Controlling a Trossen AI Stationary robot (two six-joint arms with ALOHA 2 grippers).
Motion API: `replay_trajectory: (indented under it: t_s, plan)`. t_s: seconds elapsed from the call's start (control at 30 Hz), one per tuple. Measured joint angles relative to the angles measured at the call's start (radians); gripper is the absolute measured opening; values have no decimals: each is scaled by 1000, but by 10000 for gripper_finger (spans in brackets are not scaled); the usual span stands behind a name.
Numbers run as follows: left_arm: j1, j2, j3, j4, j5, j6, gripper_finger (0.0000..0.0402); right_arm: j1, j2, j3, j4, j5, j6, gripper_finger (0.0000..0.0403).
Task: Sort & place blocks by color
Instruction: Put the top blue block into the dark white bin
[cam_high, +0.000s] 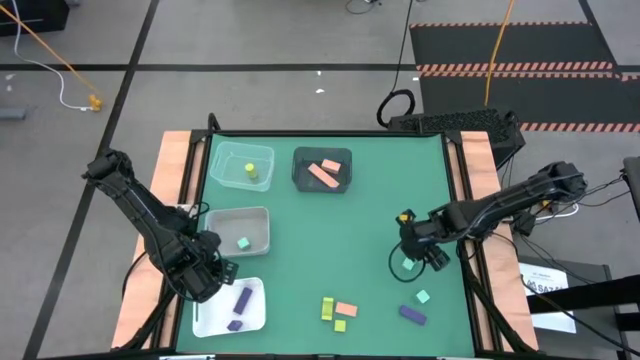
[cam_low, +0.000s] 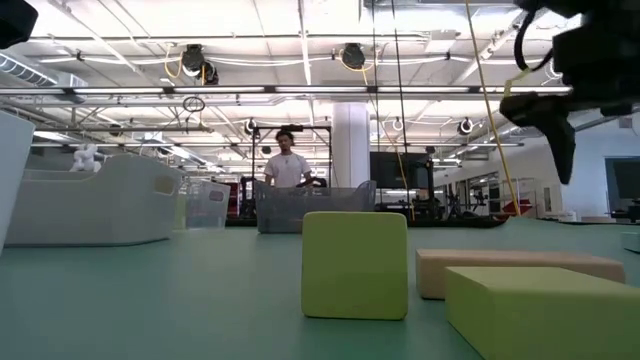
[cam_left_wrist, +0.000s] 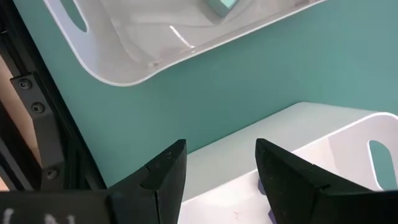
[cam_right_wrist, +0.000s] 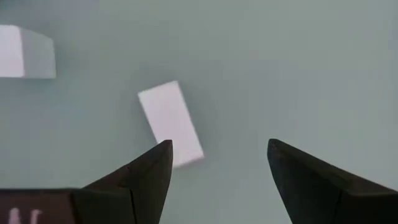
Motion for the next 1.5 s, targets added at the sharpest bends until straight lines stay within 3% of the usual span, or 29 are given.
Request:
replay_trajectory:
  t_s: [0.33, 0.63, 0.8, 1.03, 1.23, 1.5]
  plan:
    - [0, 0, 0, 2, 0, -15, 191, 70, 80, -84, 163, -20, -15, 251]
    - [0, 0, 0, 2, 0, -15, 191, 117, 156, -125, 196, -19, 9, 249]
    - [0, 0, 0, 2, 0, -28, 191, 116, 167, -140, 237, -19, 87, 213]
    - [14, 0, 0, 2, 0, -39, 191, 116, 166, -139, 253, -13, 254, 110]
    - [60, 0, 0, 2, -17, 18, 190, 116, 146, -139, 255, -8, 435, 110]
    - [159, 0, 0, 96, -185, 220, 182, 88, -5, -143, 314, 135, 686, 110]
